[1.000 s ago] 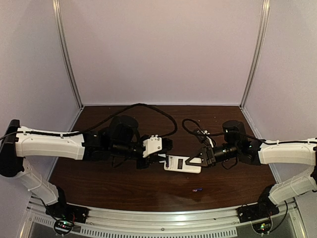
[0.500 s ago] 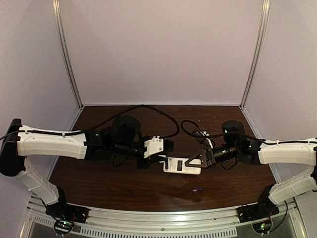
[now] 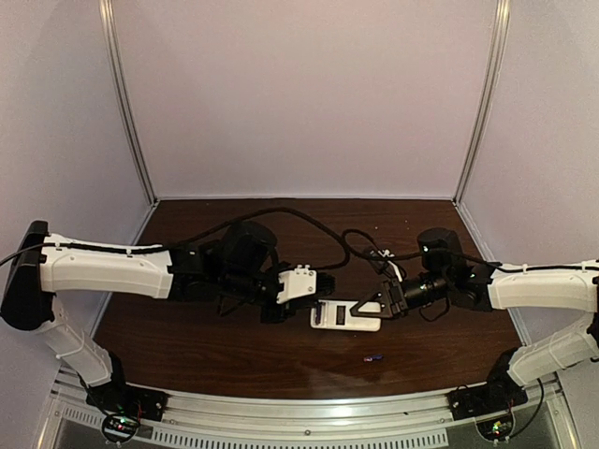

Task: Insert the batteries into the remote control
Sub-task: Load the battery into the battery compartment.

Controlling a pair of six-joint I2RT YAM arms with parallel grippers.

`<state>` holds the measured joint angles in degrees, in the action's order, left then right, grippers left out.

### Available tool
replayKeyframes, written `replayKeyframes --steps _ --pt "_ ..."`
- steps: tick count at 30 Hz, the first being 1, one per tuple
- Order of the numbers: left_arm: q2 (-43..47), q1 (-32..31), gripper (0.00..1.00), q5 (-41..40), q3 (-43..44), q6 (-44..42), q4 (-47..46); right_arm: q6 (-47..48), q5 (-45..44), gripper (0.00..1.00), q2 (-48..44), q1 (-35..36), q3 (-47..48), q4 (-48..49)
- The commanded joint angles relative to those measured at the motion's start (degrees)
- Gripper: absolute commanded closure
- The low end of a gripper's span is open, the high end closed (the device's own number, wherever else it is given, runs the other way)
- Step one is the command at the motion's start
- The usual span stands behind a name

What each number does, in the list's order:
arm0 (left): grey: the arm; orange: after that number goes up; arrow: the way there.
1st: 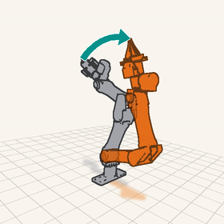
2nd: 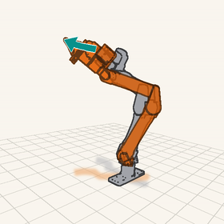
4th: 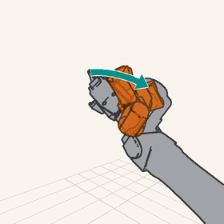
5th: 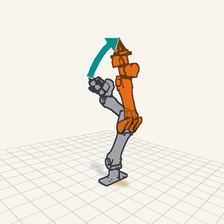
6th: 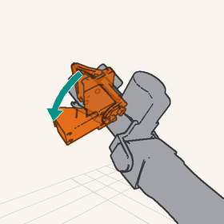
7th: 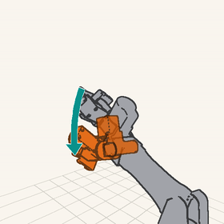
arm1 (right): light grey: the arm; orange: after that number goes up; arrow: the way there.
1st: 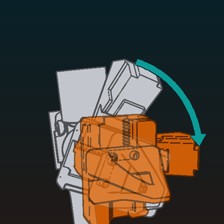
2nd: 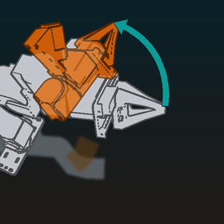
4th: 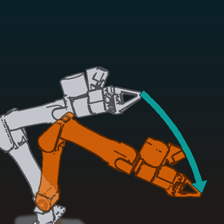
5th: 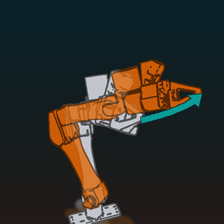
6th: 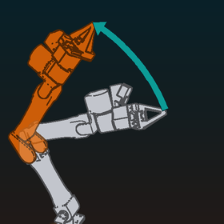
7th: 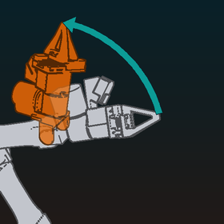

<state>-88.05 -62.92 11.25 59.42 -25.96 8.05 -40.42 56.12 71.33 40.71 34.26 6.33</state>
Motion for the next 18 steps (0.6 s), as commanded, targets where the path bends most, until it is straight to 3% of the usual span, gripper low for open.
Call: replayKeyframes --steps 1,7,18 --pt "-2.6 -1.3 0.89 -2.1 1.7 -2.3 3.4 1.2 0.8 1.0 -0.5 0.4 1.9 1.7" --pt "-2.6 -1.5 0.84 -3.9 1.9 -2.0 4.1 1.8 0.8 1.0 -0.2 0.4 1.8 0.8" --pt "-2.7 -2.1 0.87 -6.4 3.4 -4.4 7.3 2.1 0.8 1.0 -0.2 0.4 2.1 0.2"
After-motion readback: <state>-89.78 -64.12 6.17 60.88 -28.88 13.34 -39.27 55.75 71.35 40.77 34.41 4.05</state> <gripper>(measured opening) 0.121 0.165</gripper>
